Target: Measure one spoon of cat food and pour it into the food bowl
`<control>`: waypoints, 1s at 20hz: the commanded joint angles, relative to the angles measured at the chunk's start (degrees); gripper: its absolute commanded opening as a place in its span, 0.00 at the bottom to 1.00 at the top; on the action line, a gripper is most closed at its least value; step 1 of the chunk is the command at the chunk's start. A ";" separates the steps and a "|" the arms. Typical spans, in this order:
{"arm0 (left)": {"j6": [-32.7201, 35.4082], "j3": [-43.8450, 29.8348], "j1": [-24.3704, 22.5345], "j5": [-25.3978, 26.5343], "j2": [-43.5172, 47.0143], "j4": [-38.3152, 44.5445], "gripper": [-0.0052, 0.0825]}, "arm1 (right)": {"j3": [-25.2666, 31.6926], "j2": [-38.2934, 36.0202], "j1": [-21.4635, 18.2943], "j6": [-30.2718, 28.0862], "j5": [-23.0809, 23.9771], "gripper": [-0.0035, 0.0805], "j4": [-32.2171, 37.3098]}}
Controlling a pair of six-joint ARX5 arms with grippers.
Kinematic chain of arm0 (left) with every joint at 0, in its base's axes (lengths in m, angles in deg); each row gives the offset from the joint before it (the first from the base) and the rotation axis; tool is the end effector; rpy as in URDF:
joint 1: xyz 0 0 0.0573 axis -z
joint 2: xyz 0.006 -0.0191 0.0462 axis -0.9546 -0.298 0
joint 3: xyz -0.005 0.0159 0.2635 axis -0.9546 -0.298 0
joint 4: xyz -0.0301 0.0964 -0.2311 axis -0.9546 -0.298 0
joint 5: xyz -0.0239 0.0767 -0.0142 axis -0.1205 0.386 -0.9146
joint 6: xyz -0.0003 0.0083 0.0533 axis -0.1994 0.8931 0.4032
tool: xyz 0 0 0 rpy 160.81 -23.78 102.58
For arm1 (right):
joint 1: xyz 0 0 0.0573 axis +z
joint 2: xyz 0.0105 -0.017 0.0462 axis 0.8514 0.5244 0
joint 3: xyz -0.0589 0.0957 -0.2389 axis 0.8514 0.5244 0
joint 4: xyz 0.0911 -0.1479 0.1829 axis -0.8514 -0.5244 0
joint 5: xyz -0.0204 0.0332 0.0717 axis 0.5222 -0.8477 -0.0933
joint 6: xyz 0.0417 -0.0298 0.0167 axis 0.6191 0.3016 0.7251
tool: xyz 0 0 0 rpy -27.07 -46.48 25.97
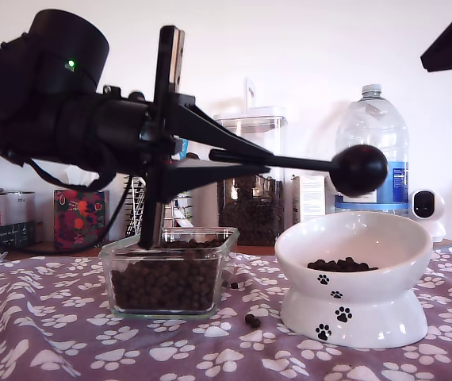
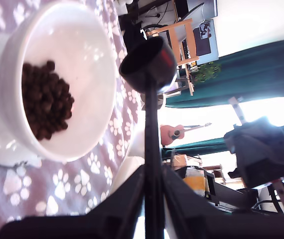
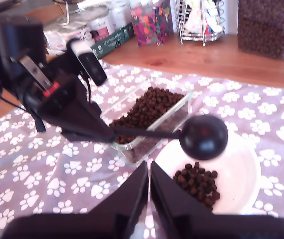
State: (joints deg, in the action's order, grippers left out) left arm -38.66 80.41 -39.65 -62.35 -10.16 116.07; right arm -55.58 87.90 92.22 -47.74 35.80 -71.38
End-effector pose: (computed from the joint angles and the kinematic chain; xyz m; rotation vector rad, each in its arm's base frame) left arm 0.2488 -0.1909 0.1676 -0.8720 1.1208 -1.2533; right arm 0.0915 0.0661 0.2373 0.0450 0.3761 0.6912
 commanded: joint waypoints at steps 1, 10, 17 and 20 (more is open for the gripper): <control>3.65 0.33 -1.57 0.68 3.82 -2.10 0.03 | -0.50 0.26 0.26 -0.31 -0.02 0.04 -0.52; 33.81 0.33 -7.45 20.02 23.32 -30.77 0.03 | -0.50 0.26 0.26 -0.31 0.00 0.04 -0.68; 61.33 0.33 -3.23 52.09 29.59 -46.86 0.04 | -0.50 0.26 0.26 -0.31 0.31 0.04 -0.57; 65.26 0.33 0.98 59.34 27.23 -47.58 0.04 | -0.50 0.26 0.26 -0.31 0.59 0.04 -0.55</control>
State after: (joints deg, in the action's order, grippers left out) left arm 25.84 80.54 -39.45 -4.34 18.51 68.07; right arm -55.58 87.90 92.22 -47.74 36.34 -72.52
